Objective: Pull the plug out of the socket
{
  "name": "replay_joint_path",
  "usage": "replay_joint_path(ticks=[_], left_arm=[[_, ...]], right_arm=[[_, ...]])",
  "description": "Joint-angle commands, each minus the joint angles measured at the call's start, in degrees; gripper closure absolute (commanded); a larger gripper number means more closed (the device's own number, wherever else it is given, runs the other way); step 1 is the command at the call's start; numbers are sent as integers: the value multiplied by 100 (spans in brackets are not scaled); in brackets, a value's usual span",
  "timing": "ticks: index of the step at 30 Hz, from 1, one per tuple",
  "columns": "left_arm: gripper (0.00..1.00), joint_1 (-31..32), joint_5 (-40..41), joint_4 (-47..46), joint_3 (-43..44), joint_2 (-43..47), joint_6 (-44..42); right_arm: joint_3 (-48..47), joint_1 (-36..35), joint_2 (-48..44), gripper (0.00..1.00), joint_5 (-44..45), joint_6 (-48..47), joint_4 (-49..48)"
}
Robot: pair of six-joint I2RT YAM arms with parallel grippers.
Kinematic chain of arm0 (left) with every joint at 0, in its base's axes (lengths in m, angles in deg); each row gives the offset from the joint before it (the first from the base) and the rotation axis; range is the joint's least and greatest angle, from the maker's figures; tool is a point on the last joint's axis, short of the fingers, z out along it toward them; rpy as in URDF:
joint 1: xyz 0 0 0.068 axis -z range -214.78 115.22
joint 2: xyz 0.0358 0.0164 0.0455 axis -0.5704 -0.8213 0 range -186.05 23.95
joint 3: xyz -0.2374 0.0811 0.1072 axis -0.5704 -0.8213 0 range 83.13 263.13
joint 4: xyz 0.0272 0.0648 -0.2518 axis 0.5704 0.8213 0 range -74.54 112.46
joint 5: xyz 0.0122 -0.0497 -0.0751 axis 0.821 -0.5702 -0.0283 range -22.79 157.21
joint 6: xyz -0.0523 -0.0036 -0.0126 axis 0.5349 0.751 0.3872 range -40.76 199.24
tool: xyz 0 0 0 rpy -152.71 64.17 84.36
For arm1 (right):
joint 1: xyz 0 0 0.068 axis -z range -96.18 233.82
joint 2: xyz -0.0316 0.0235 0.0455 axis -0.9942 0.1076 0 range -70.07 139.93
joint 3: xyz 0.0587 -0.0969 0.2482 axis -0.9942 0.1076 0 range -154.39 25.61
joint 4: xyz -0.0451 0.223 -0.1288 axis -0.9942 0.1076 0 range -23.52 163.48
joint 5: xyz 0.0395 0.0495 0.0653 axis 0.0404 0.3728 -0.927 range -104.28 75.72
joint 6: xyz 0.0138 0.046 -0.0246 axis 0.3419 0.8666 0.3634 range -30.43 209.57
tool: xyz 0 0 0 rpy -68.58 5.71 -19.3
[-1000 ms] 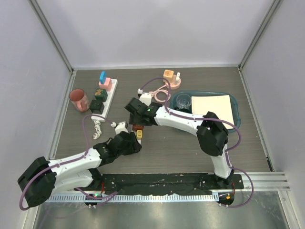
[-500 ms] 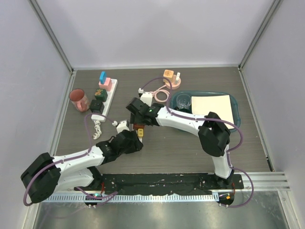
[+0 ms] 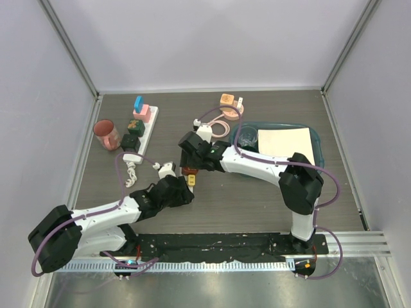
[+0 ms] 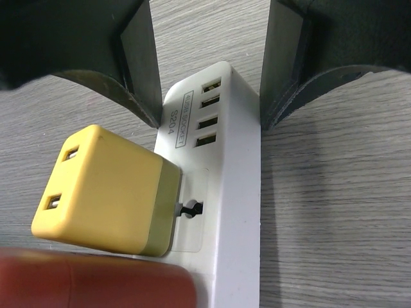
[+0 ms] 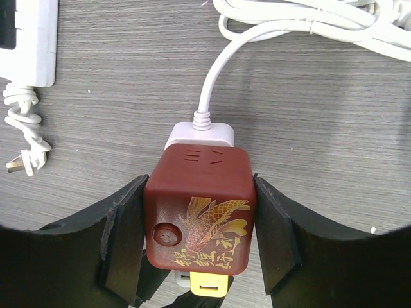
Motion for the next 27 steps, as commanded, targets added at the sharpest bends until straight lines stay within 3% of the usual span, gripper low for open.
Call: replay_joint_path(ticks=[1, 7, 10, 13, 21, 27], left_arm=[[100, -47, 31, 591, -284, -89, 345], [100, -47, 48, 582, -363, -107, 415], [100, -56, 39, 564, -363, -160, 468], [100, -56, 22, 573, -363, -142, 477], [100, -56, 66, 652, -425, 156, 477], [100, -47, 118, 714, -469, 412, 442]], right_arm=[[-469, -143, -540, 99, -101, 338, 14], [-707, -178, -330, 99, 172, 337, 297], [-330, -187, -346, 99, -380, 399, -385], [-276, -178, -355, 99, -453, 452, -451], [-426, 208, -610, 99, -259, -12, -28], [-600, 358, -452, 99, -909, -541, -82]])
